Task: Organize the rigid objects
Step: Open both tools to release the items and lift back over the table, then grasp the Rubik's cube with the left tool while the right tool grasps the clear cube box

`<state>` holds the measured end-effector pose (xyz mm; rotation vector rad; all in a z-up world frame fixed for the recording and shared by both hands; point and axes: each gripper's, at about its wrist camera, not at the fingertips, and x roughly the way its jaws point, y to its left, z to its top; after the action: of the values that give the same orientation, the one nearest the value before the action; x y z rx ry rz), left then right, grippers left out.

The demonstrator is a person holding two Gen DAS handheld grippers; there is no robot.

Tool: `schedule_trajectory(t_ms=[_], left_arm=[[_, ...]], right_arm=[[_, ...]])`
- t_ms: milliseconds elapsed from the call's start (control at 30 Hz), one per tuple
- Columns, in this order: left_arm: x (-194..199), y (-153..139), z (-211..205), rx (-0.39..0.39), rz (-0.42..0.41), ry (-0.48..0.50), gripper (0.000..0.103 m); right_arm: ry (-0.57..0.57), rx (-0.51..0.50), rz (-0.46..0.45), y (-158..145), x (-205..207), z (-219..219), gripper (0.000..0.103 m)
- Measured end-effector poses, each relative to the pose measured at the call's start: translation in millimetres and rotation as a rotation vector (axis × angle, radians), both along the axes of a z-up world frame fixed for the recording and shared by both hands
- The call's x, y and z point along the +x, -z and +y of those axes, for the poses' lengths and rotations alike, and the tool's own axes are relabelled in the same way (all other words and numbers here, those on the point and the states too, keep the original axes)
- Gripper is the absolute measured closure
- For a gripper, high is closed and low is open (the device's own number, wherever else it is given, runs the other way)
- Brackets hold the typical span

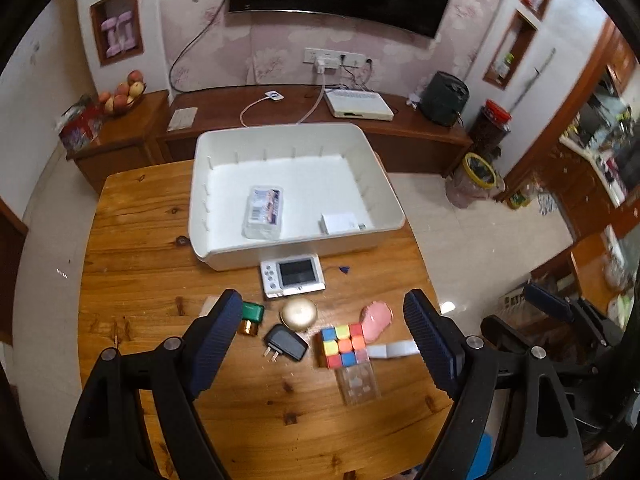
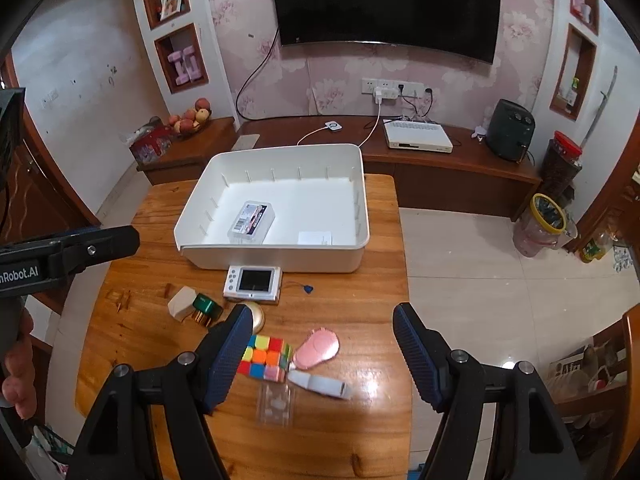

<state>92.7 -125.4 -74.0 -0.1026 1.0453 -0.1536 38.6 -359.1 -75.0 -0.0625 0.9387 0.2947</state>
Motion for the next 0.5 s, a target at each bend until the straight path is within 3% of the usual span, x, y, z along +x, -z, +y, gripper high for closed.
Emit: schedule_trajectory(t_ms=[167, 500], left_arm=[[-10.3, 30.3, -19.8, 0.03, 0.054, 0.025, 0.018], [-12.8, 95.5, -42.7, 0.03, 0.164, 0.015, 0.018]], right_arm=[[-0.009, -0.011, -0.02, 20.4, -22.7, -8.6, 0.03], [-0.04, -0.001, 0.04, 91.3, -59.6, -11.4, 0.03]])
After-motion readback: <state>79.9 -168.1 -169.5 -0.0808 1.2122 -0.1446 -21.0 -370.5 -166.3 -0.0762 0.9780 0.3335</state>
